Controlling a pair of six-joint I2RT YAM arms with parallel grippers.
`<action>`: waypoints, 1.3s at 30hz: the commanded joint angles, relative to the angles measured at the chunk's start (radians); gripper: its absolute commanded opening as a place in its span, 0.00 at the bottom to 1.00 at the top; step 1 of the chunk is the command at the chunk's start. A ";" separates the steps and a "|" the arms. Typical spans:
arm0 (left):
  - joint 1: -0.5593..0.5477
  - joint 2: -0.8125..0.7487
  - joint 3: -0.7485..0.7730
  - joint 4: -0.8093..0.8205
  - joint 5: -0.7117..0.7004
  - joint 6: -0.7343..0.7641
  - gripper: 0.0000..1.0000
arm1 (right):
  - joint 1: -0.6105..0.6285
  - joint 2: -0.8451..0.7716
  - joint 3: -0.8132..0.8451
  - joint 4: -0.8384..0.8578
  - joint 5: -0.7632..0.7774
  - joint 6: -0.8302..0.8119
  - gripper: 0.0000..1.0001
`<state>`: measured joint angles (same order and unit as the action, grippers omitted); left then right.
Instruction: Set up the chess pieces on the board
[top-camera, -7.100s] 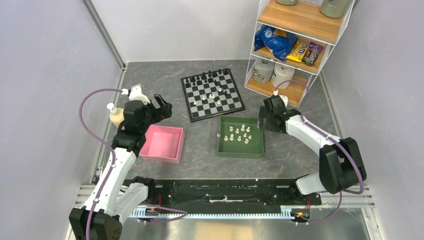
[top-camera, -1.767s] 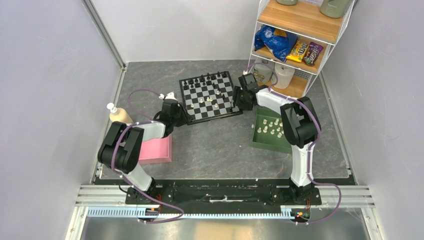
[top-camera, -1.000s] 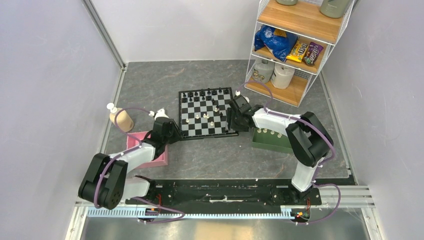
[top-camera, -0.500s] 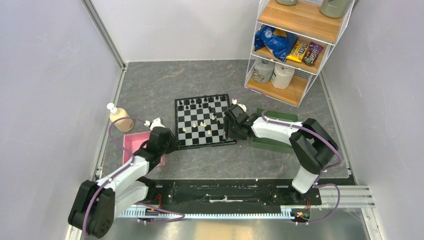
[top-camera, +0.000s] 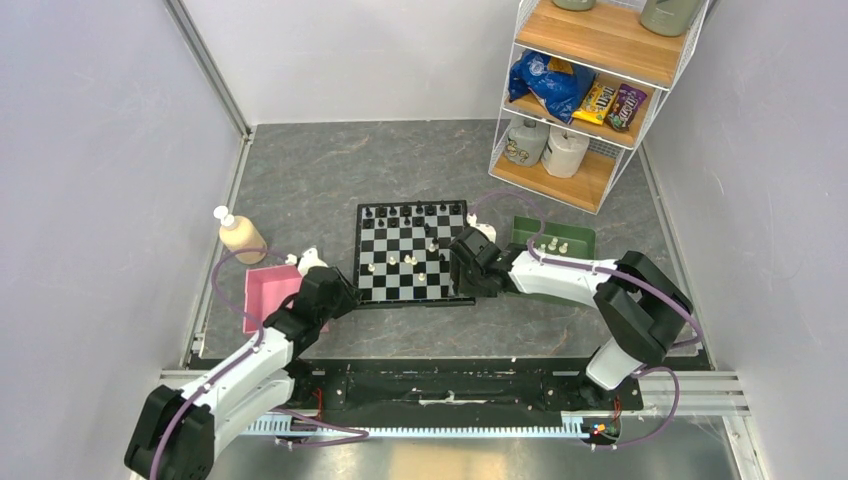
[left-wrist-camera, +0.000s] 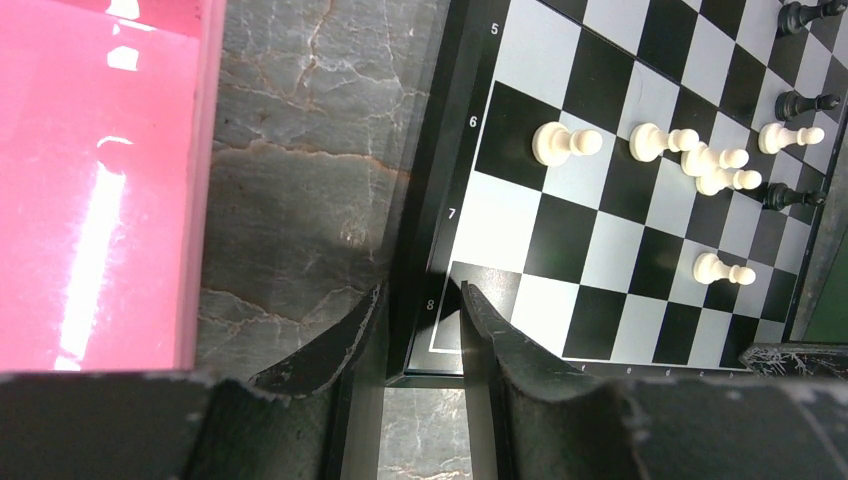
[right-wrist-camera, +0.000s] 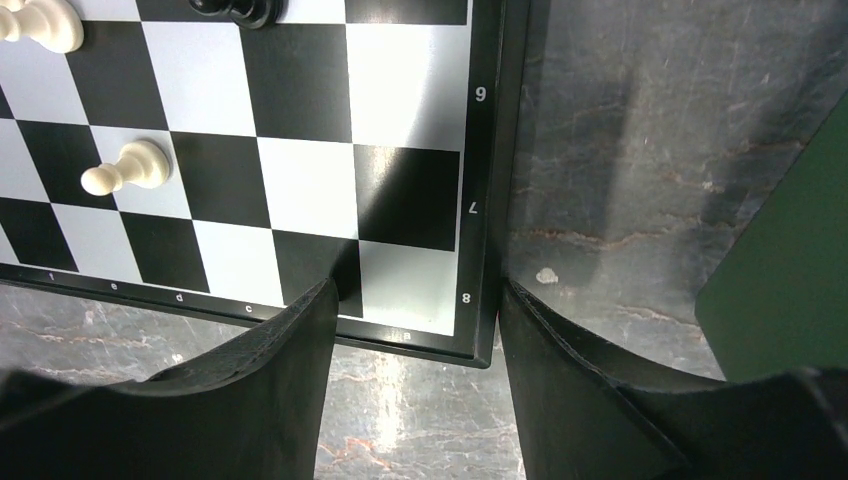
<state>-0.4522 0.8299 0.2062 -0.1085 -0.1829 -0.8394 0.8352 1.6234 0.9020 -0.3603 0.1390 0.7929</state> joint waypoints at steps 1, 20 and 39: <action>-0.063 -0.029 -0.036 -0.096 0.146 -0.118 0.37 | 0.064 -0.004 -0.031 -0.004 -0.112 0.052 0.66; -0.108 -0.067 -0.025 -0.134 0.141 -0.131 0.35 | 0.051 -0.001 0.086 -0.066 -0.039 -0.095 0.71; -0.108 -0.022 0.156 -0.269 0.021 -0.031 0.58 | 0.018 0.000 0.267 -0.216 -0.005 -0.162 0.75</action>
<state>-0.5564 0.7715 0.3069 -0.3859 -0.1539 -0.9035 0.8669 1.6203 1.1332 -0.5674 0.1436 0.6350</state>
